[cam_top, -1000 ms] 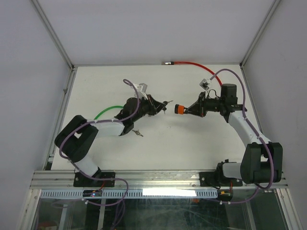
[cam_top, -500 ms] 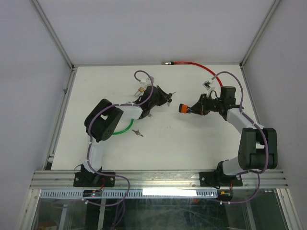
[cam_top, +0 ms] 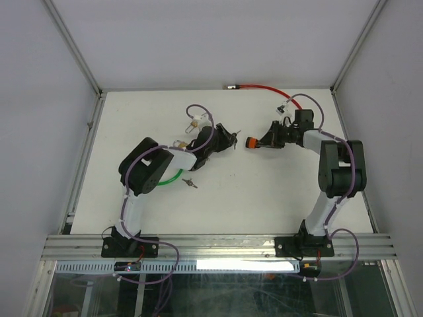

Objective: Lock with the key
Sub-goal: Place the lock at the center of the board, then move the lock to the center of the board.

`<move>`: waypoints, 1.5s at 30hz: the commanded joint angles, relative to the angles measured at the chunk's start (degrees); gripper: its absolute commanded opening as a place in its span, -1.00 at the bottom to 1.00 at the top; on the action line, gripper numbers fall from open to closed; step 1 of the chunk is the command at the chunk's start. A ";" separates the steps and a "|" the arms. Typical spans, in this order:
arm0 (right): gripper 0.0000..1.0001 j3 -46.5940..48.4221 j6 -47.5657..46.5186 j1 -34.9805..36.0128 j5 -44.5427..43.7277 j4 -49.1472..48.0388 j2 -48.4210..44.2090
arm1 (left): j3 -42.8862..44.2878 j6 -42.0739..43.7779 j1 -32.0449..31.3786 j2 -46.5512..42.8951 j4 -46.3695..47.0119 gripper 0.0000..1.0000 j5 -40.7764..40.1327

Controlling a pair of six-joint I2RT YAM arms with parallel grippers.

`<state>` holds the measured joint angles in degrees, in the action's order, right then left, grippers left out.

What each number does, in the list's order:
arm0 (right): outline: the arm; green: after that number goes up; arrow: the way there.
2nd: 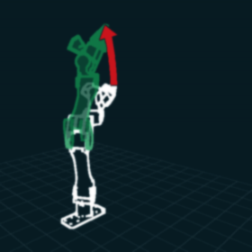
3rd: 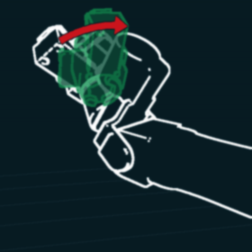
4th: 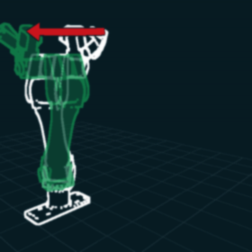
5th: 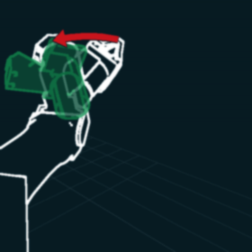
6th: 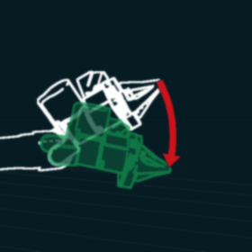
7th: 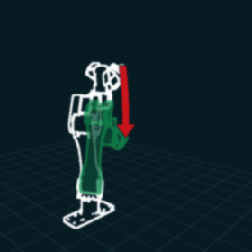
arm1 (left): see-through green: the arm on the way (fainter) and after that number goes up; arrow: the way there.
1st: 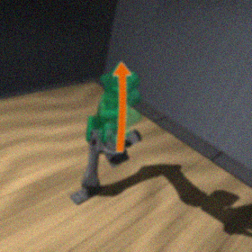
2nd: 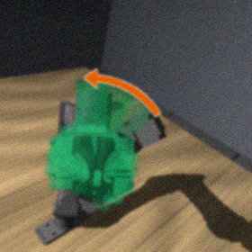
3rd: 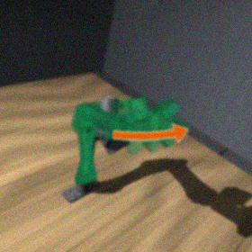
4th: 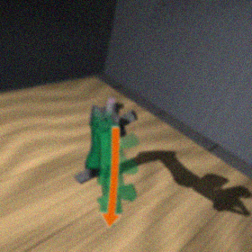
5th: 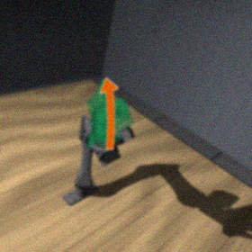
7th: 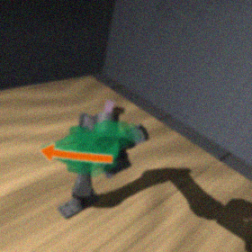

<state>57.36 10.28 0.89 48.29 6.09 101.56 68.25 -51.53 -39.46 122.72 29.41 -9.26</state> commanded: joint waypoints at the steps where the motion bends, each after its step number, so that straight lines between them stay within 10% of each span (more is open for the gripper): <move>1: -0.95 10.01 0.76 0.85 1.12 4.94 6.54 | -6.75 7.86 -2.74 -11.11 11.11 -0.01 -2.67; 11: -0.12 22.57 -7.90 4.24 -3.59 16.38 14.06 | -29.22 32.62 -6.07 -36.52 17.29 0.54 -0.63; 17: 0.27 19.76 -19.05 3.54 -16.94 17.19 4.83 | -41.66 32.79 -6.09 -39.68 34.29 0.96 8.38; 29: 0.33 12.39 -29.92 0.09 -23.59 10.38 -17.05 | -50.63 33.77 -8.80 -44.11 42.47 0.98 9.52; 33: 0.81 11.74 -28.60 -1.12 -25.23 7.28 -20.55 | -45.90 40.86 -17.11 -45.12 32.77 0.98 0.19; 45: 0.99 22.76 -31.20 -5.89 -22.03 18.05 -3.13 | -35.48 49.06 -28.11 -41.27 26.96 0.98 -9.29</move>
<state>78.91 -20.40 -1.98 28.84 22.22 94.83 28.29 -3.92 -67.46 80.93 56.42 -16.82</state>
